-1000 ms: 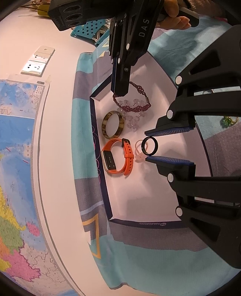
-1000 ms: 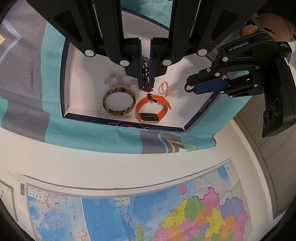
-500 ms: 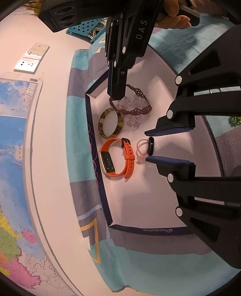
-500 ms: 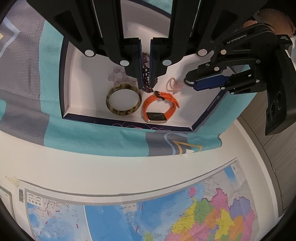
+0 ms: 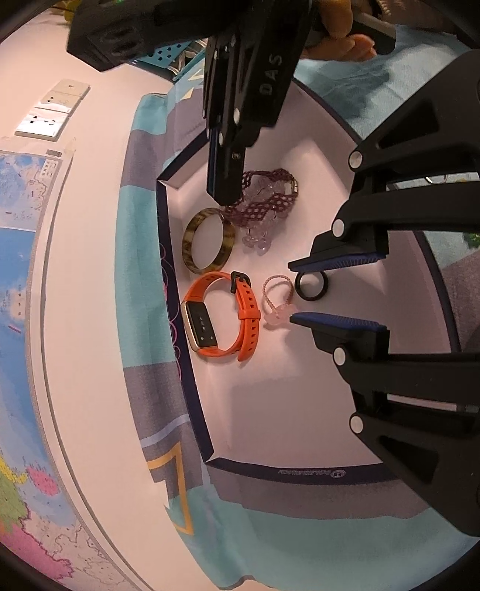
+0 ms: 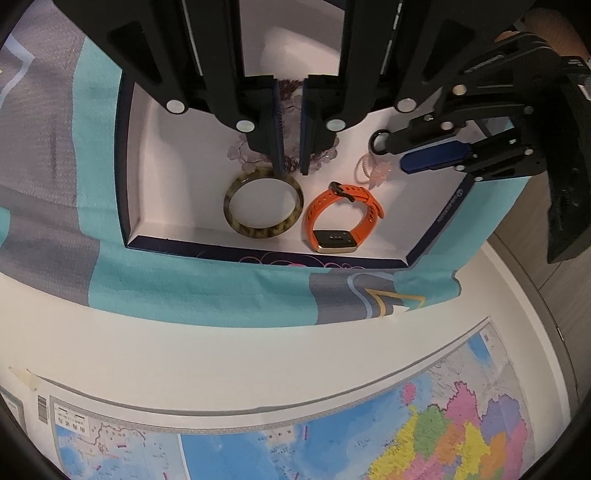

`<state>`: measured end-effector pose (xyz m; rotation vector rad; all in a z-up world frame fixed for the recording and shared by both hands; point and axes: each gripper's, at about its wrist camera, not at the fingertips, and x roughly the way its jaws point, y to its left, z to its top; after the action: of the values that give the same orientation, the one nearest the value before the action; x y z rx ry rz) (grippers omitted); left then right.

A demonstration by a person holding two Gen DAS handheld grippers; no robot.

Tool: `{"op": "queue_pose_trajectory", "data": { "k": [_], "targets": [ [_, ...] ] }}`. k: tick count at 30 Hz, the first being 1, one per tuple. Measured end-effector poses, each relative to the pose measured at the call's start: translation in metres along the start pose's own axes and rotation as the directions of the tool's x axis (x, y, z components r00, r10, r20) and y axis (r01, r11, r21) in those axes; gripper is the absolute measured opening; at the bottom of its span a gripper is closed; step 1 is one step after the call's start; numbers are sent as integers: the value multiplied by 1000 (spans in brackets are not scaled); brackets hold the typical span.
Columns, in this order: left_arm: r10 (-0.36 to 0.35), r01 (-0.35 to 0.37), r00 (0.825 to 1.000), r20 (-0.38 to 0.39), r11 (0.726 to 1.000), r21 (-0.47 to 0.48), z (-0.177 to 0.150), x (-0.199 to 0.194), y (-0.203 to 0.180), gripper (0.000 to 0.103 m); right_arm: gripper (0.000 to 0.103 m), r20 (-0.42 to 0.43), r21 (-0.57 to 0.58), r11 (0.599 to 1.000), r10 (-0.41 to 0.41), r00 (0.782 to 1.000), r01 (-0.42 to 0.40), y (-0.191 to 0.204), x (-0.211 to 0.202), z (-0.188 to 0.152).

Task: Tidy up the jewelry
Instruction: 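Lower the black ring and red necklace into the box and open both grippers, then withdraw both grippers from the box toward the jewelry on the cloth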

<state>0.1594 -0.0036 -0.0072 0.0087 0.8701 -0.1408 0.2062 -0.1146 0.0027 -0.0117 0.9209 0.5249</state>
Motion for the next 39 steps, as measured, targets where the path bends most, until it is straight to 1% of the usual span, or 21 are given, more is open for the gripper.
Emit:
{"op": "queue_pose_trajectory", "data": {
  "k": [2, 4, 5, 6, 7, 8, 13, 18, 21, 25, 27, 29, 33, 39],
  "targets": [
    [-1, 1, 1000, 12, 1000, -1, 0, -5, 0, 23, 11, 3, 3, 1000, -8, 1000, 8, 0, 0, -1],
    [-7, 7, 1000, 27, 1000, -4, -1, -12, 0, 25, 14, 6, 9, 1000, -12, 1000, 12, -1, -2, -1],
    [-8, 8, 999, 37, 1000, -4, -2, -17, 0, 27, 19, 10, 10, 1000, -17, 1000, 16, -2, -4, -2],
    [-8, 8, 999, 50, 1000, -1, -3, -23, -1, 31, 28, 17, 9, 1000, -24, 1000, 24, -1, -7, -2],
    [-8, 8, 998, 58, 1000, 1, -5, -27, -1, 35, 31, 23, 7, 1000, -28, 999, 28, -1, -10, -3],
    [-9, 8, 998, 70, 1000, 9, -6, -33, -2, 35, 32, 27, 0, 1000, -29, 999, 29, 0, -13, -4],
    [-34, 29, 994, 107, 999, 45, -20, -58, -6, 40, 32, 51, -52, 998, -17, 999, 20, 10, -38, -14],
    [-52, 44, 992, 116, 997, 71, -40, -76, -9, 41, 33, 60, -112, 994, 10, 998, -3, 24, -64, -35],
    [-58, 48, 992, 115, 995, 89, -52, -82, -12, 41, 34, 40, -142, 989, 34, 999, -28, 34, -71, -52],
    [-70, 58, 992, 101, 992, 116, -68, -86, -18, 42, 36, 5, -181, 983, 23, 1000, -22, 43, -75, -77],
    [-77, 68, 993, 85, 992, 111, -75, -84, -19, 42, 37, -18, -180, 983, 24, 1000, -27, 44, -75, -91],
    [-69, 60, 995, 71, 991, 120, -82, -81, -21, 42, 37, -37, -172, 985, 20, 999, -26, 43, -74, -102],
    [-88, 80, 995, 55, 988, 134, -91, -79, -27, 42, 37, -71, -133, 991, 23, 997, -32, 38, -70, -121],
    [-124, 114, 991, 51, 980, 166, -93, -77, -38, 42, 38, -55, -117, 993, 18, 998, -24, 40, -77, -130]
  ]
}}
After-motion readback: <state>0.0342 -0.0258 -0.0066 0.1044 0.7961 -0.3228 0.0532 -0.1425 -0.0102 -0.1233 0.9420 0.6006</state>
